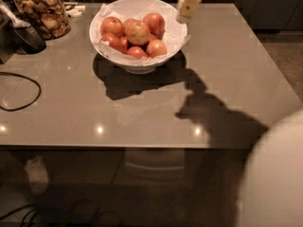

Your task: Pick apple from white bowl

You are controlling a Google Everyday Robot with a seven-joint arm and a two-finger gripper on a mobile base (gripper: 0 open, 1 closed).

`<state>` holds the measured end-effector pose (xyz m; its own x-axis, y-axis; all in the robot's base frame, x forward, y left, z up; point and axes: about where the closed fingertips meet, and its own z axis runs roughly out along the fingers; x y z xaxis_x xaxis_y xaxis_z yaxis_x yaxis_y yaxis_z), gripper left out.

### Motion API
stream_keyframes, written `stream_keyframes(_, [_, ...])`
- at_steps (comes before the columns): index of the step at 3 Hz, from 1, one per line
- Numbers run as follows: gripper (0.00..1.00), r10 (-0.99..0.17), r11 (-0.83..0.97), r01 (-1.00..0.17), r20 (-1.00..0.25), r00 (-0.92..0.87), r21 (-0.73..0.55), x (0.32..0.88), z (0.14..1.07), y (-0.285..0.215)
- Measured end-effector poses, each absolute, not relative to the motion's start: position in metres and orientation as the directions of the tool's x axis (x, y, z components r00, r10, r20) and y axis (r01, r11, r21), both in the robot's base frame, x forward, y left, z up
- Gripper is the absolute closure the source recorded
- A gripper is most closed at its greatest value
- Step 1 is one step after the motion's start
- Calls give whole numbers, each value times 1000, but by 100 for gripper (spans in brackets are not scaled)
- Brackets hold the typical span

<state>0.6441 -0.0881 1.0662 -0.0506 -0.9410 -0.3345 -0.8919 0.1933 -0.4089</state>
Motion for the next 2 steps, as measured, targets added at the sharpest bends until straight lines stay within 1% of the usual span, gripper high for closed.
stream_keyframes(2, [0,-942,174,-898,-333,-33,-403,691,1056,-62])
